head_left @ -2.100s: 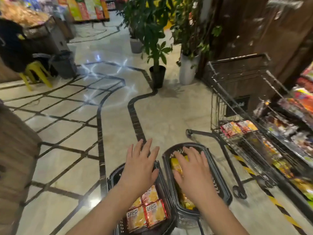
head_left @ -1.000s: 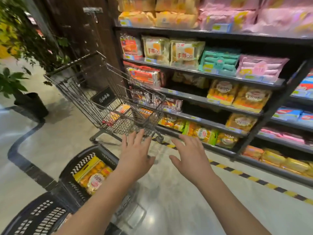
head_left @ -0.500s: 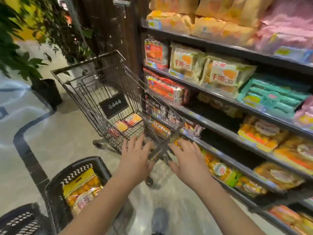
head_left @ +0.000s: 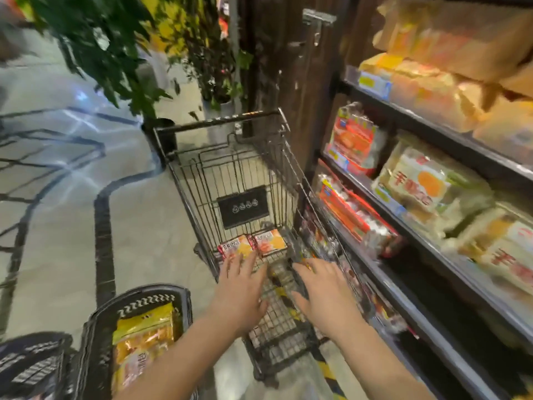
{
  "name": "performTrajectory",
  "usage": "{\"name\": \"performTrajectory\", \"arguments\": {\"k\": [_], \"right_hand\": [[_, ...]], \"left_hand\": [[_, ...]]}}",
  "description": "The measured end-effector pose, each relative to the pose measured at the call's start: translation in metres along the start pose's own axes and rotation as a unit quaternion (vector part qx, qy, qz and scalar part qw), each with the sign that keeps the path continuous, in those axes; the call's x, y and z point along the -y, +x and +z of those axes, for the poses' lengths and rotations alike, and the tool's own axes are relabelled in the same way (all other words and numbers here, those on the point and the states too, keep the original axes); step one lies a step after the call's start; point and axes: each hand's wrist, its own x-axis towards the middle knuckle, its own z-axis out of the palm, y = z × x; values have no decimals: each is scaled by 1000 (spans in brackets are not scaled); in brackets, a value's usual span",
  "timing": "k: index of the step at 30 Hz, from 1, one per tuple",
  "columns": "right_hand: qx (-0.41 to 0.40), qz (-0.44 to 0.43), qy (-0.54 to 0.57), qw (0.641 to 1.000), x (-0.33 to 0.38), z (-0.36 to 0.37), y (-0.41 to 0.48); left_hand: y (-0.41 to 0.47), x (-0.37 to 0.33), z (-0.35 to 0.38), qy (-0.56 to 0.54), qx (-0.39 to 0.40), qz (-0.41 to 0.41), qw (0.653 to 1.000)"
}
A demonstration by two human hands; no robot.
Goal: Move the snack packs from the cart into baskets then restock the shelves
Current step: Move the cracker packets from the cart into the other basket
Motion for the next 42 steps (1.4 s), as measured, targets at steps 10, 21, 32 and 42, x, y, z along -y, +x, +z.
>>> {"name": "performTrajectory", "arguments": {"k": [10, 21, 32, 42], "right_hand": [[83, -127, 16, 988, -57, 8, 161], [156, -160, 24, 974, -90, 54, 266], [171, -131, 40, 976, -100, 188, 343], [174, -124, 20, 977, -102, 283, 379]], "left_hand": [[110, -4, 2, -55, 31, -152, 986], [200, 9, 32, -78, 79, -226, 968], [290, 56, 164, -96, 105, -250, 958], [345, 107, 260, -99, 117, -288, 945]]}}
